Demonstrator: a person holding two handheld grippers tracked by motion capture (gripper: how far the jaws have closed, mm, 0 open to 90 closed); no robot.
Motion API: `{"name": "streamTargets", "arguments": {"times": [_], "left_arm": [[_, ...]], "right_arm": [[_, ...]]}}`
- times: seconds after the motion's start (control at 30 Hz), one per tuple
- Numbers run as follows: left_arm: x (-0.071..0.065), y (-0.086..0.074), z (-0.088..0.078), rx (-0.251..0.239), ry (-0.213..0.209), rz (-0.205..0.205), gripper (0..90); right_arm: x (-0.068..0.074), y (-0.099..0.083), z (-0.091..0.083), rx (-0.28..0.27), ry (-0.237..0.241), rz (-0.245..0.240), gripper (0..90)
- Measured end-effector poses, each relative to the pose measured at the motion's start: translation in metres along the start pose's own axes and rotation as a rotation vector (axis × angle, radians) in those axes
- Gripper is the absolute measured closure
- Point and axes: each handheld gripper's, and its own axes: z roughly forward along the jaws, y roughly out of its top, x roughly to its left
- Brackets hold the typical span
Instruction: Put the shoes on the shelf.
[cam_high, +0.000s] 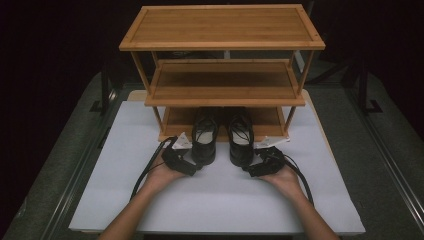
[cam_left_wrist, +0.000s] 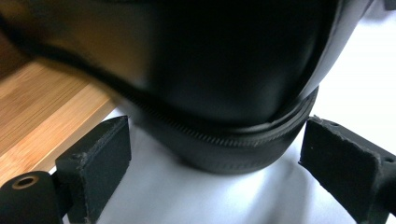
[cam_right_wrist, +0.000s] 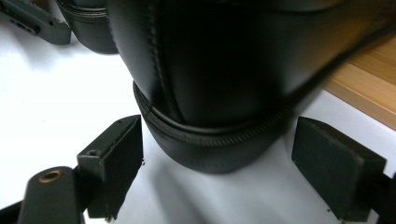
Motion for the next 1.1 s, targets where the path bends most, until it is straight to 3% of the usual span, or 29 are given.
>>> {"name": "streamTargets", "arguments": {"times": [0.17,0.3,0.37,0.47,0.57,0.67,0.8,0.97,1.1], "left_arm": [[-0.001,0.002,0.001,0.001,0.0,-0.007,8.4],[-0.007,0.006,0.004,0.003,-0.013,0.012,8.7],[-0.009,0.007,0.005,0.011,0.007,0.017,8.7],[-0.009,0.008,0.005,0.001,-0.001,-0.019,8.8],[-0.015,0.011,0.005,0.006,0.003,-0.011,12.2],[-0.017,0.012,0.006,0.012,0.017,-0.013,12.6],[-0.018,0.012,0.005,0.01,0.027,-0.015,14.3],[-0.018,0.015,0.003,0.011,0.027,-0.019,14.9],[-0.014,0.02,-0.003,-0.03,0.007,-0.059,14.9]], "right_arm": [[0.004,0.003,0.005,-0.003,-0.012,0.005,14.5],[0.008,0.006,0.008,0.0,-0.009,-0.001,14.7],[0.011,0.007,0.011,-0.002,-0.005,0.0,15.1],[0.017,0.008,0.013,-0.005,-0.034,0.008,15.1],[0.021,0.008,0.014,-0.016,-0.046,0.027,16.1],[0.027,0.009,0.016,-0.009,-0.085,0.009,17.3],[0.028,0.008,0.016,-0.013,-0.093,0.013,17.8],[0.028,0.01,0.014,-0.014,-0.094,0.017,18.2],[0.024,0.014,0.009,-0.037,-0.068,0.046,18.4]]}}
